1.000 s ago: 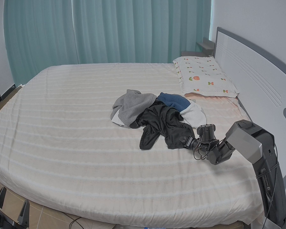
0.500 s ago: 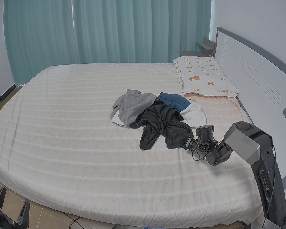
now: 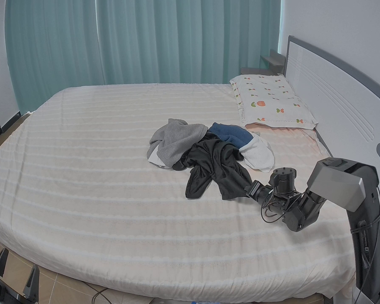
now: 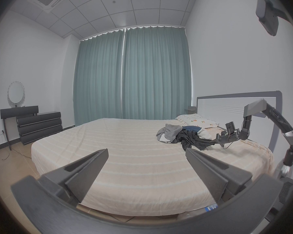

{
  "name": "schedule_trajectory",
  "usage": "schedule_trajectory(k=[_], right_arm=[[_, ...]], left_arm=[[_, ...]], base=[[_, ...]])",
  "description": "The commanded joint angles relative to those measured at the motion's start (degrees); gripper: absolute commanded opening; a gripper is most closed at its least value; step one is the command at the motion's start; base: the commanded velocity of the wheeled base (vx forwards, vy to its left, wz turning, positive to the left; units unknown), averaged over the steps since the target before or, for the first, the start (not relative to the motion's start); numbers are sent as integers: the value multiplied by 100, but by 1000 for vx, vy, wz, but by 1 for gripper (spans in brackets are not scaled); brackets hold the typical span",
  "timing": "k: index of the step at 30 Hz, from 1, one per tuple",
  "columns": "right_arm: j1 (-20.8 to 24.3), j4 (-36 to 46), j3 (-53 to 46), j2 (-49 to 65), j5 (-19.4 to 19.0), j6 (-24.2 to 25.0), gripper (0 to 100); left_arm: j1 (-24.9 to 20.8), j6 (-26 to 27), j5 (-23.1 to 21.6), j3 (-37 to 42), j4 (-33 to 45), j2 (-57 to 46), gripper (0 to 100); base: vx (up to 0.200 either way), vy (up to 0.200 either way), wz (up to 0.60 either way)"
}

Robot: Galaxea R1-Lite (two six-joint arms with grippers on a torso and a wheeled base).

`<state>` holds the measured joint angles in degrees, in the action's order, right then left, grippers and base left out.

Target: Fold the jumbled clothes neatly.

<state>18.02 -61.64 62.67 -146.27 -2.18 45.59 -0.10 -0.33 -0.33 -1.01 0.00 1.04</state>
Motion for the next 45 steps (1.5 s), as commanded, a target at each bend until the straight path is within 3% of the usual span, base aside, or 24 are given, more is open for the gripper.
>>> schedule_trajectory(k=[1,7,15,23,26,27,28,29,30,33,36,39,40,45], right_arm=[[167,-903,-1328,1391,-494,222,0],[510,-1773,-2435,2736,-582,213,0],[1072,-1870,-3138,4089,-643,178,0],[1354,-1914,-3393,4828,-634,152,0],[1494,-1905,-3481,5065,-634,90,0],[1520,-1896,-3534,5179,-652,64,0],[1520,-1896,-3543,5197,-661,64,0],[1520,-1896,-3543,5197,-661,64,0],[1520,-1896,-3525,5197,-678,64,0],[1626,-1914,-3525,5214,-652,46,0],[1775,-1914,-3569,5320,-634,-86,0],[1767,-1922,-3604,5302,-643,-156,0],[1767,-1922,-3630,5302,-652,-165,0],[1767,-1922,-3622,5267,-669,-165,0]], left_arm=[[1,-2,-2,101,0,-77,100],[1,15,-2,101,9,-77,100],[1,15,-11,101,-9,-77,100],[1,358,-116,101,-53,-77,100],[-8,253,-134,-110,-272,-7,100],[-25,-301,-99,-1094,-773,503,100],[-52,-723,-99,-1586,-984,933,100],[-52,-723,-99,-1586,-984,933,100],[36,-995,-213,-2079,-1020,1637,100],[-8,-248,-398,-2114,-958,2199,100],[-61,112,-609,-1762,-738,2700,100],[-78,226,-723,-1595,-659,2920,100],[-166,402,-872,-1428,-642,3570,100],[-597,253,-908,-1446,-756,4871,100]], base=[[0,0,0],[0,0,0],[0,0,0],[0,0,0],[0,0,0],[0,0,0],[0,0,0],[0,0,0],[0,0,0],[0,0,0],[0,0,0],[0,0,0],[0,0,0],[0,0,0]])
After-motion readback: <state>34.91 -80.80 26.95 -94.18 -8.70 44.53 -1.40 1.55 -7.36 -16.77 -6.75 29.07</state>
